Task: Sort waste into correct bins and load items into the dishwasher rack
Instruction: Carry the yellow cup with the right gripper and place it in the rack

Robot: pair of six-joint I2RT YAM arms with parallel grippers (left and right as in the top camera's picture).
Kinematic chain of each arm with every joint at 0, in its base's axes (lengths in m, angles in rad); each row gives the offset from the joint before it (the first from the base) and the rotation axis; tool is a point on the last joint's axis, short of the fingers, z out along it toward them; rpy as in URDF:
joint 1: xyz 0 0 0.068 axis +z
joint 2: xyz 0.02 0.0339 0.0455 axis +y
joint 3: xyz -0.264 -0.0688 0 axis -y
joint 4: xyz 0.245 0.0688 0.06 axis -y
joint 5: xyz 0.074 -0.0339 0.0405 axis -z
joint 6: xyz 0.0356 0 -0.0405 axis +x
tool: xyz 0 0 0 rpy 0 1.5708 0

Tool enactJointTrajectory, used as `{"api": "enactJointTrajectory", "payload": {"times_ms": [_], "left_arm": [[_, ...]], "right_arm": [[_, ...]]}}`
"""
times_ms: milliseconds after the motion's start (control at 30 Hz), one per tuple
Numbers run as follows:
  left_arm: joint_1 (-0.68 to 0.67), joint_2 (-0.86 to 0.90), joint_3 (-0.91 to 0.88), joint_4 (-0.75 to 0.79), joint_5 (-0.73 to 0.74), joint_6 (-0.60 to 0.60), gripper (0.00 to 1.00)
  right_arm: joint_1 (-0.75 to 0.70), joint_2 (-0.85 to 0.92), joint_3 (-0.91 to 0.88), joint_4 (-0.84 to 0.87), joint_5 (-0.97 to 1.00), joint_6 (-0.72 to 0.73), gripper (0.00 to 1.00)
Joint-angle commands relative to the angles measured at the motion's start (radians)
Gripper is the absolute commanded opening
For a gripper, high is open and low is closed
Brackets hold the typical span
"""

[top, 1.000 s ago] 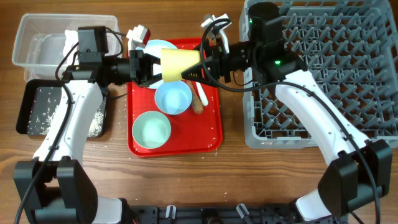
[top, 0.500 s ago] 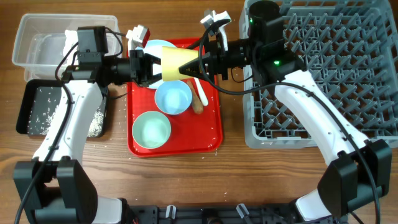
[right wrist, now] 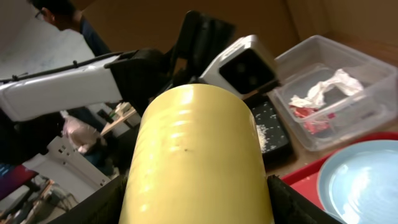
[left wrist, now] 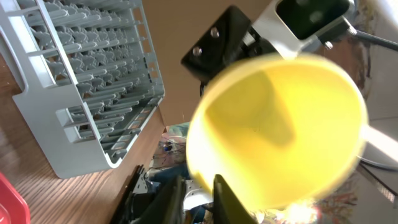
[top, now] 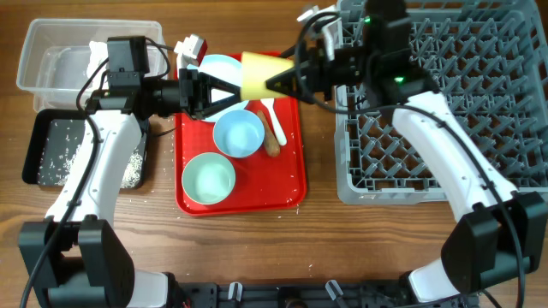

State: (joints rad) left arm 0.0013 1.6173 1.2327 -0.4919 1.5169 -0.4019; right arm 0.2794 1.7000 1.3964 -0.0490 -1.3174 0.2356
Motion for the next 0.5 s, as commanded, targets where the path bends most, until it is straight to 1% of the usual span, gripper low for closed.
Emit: {"api": "enactJointTrajectory", "payload": {"times_ms": [0, 67, 167, 233, 267, 300, 333, 367, 433, 467], "left_arm": [[0.001, -0.016, 0.011, 0.003, 0.012, 0.005, 0.19], [0.001, -0.016, 0.011, 0.003, 0.004, 0.005, 0.20], [0.001, -0.016, 0.011, 0.002, -0.108, 0.005, 0.20], [0.001, -0.016, 0.011, -0.012, -0.274, 0.005, 0.22], [0.001, -0.016, 0.011, -0.051, -0.418, 0.005, 0.23], [0.001, -0.016, 0.011, -0.092, -0.523, 0.005, 0.23], [0.001, -0.016, 0.011, -0.124, -0.595, 0.005, 0.23], [0.001, -0.016, 0.011, -0.177, -0.689, 0.005, 0.24], [0.001, -0.016, 0.011, -0.225, -0.780, 0.005, 0.24], [0.001, -0.016, 0.011, -0.247, -0.840, 0.006, 0.24]], "right_arm": [[-0.067, 0.006, 0.017, -0.018, -0.045, 0.026, 0.44], [-0.128, 0.006, 0.017, -0.079, 0.009, 0.026, 0.44], [-0.176, 0.003, 0.017, -0.190, 0.117, -0.021, 0.44], [-0.188, -0.008, 0.018, -0.311, 0.259, -0.077, 0.44], [-0.188, -0.027, 0.018, -0.386, 0.356, -0.098, 0.44], [-0.188, -0.043, 0.022, -0.427, 0.402, -0.105, 0.44], [-0.188, -0.060, 0.030, -0.474, 0.460, -0.106, 0.44], [-0.188, -0.086, 0.048, -0.555, 0.567, -0.106, 0.44], [-0.188, -0.126, 0.095, -0.730, 0.779, -0.129, 0.44], [-0.188, -0.141, 0.134, -0.852, 0.917, -0.133, 0.44]]}}
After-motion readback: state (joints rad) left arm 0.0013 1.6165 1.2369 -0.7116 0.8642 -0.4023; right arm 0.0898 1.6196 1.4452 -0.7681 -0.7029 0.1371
